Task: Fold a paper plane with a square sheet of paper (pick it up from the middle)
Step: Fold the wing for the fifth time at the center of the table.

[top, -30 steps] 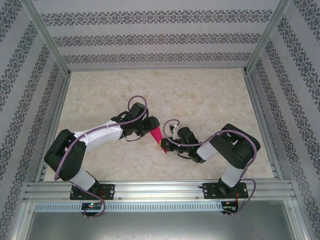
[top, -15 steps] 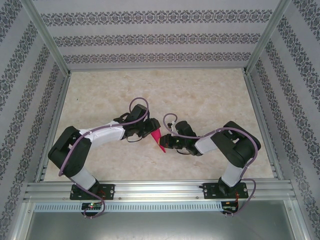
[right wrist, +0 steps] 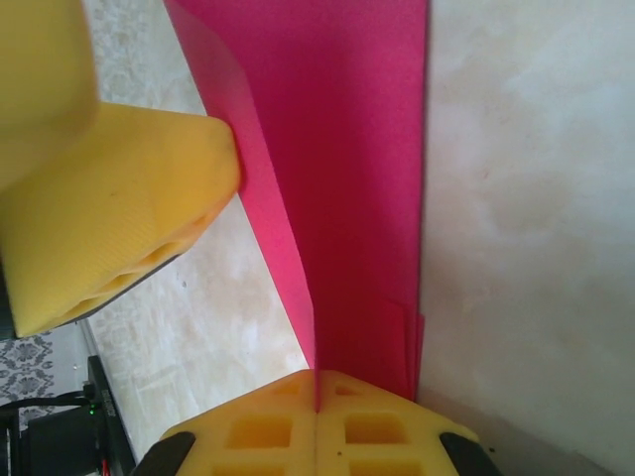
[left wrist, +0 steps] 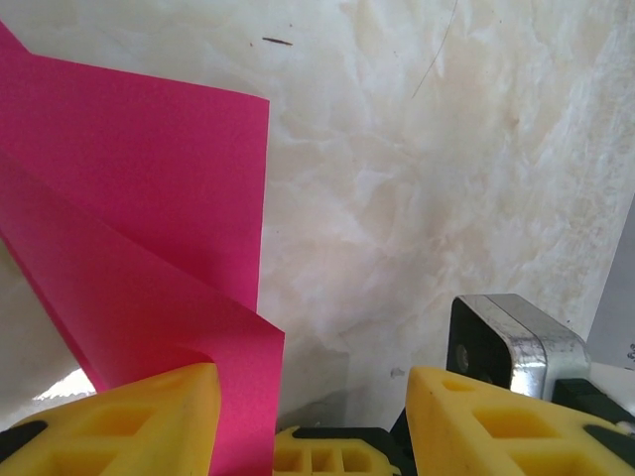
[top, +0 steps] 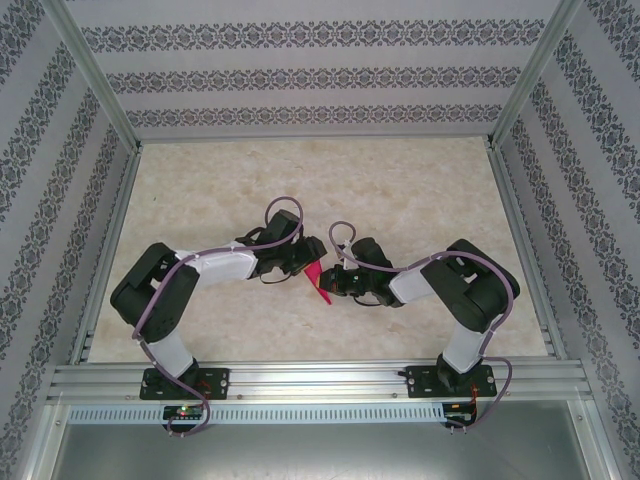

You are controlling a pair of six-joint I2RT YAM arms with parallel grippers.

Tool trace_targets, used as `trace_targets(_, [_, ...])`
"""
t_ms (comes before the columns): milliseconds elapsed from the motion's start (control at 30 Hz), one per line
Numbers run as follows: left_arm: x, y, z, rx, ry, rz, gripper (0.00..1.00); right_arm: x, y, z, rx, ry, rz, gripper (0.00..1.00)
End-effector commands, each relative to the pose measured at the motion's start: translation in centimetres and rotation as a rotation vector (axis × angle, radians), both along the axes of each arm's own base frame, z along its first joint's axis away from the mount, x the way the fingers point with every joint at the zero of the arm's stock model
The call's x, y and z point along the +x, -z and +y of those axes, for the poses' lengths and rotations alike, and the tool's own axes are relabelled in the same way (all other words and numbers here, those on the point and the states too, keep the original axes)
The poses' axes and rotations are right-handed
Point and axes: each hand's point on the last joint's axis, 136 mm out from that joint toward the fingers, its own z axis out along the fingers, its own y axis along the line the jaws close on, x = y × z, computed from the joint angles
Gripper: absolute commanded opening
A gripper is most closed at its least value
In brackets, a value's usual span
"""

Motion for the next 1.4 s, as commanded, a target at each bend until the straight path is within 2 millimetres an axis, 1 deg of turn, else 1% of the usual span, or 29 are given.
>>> trace_targets(0, [0.0,0.7,-0.8,-0.028,0.013,-0.010,0.54,-1.7,4.2,-1.3,-0.113,0.024,0.123,0.00])
trace_targets(100, [0.0,1.5,-0.5,-0.008,0.004,0.000,0.54,-1.8,4.3,-1.3,-0.112,0.026,0.133,0.02])
trace_targets(167, [-0.1,2.0,-0.3,0.007,0.003,0.005,0.54,-1.7,4.1,-1.4,-0.109,0.035,0.136,0.05])
trace_targets(233, [-0.1,2.5,-0.1,0.022,0.002,0.007,0.54,-1.7,3.6,-1.4,-0.099,0.040,0.133,0.07])
trace_targets(267, [-0.1,2.7,0.0,0.025,0.002,0.010,0.54,-1.7,3.5,-1.4,-0.098,0.043,0.131,0.10])
trace_targets(367, [-0.1,3.0,-0.2,0.030,0.010,0.018,0.53,-1.7,2.7,-1.5,-0.097,0.048,0.124,0.13])
trace_targets(533, [-0.5,3.5,0.2,0.057,0.016,0.029,0.53,-1.8,1.2,-2.2,-0.113,0.072,0.108,0.21])
trace_targets(633, [-0.4,3.6,0.2,0.059,0.022,0.028,0.53,-2.0,0.2,-2.1,-0.102,0.067,0.105,0.22])
trace_targets(767, [-0.4,3.4,0.0,0.062,0.035,0.020,0.53,-1.9,-0.6,-2.2,-0.097,0.077,0.099,0.22])
trace_targets(933, [-0.4,3.4,0.0,0.064,0.038,0.023,0.52,-1.8,-1.6,-1.4,-0.061,0.059,0.105,0.22])
trace_targets(1000, [-0.4,3.4,0.0,0.067,0.042,0.023,0.53,-1.6,-1.8,-1.6,-0.067,0.073,0.097,0.23])
trace_targets(1267, [-0.4,3.3,-0.1,0.066,0.052,0.023,0.51,-1.3,-3.8,-1.7,-0.074,0.067,0.037,0.24])
trace_targets(1367, [-0.6,3.4,-0.1,0.067,0.054,0.027,0.51,-1.1,-3.7,-1.6,-0.088,0.060,0.037,0.24])
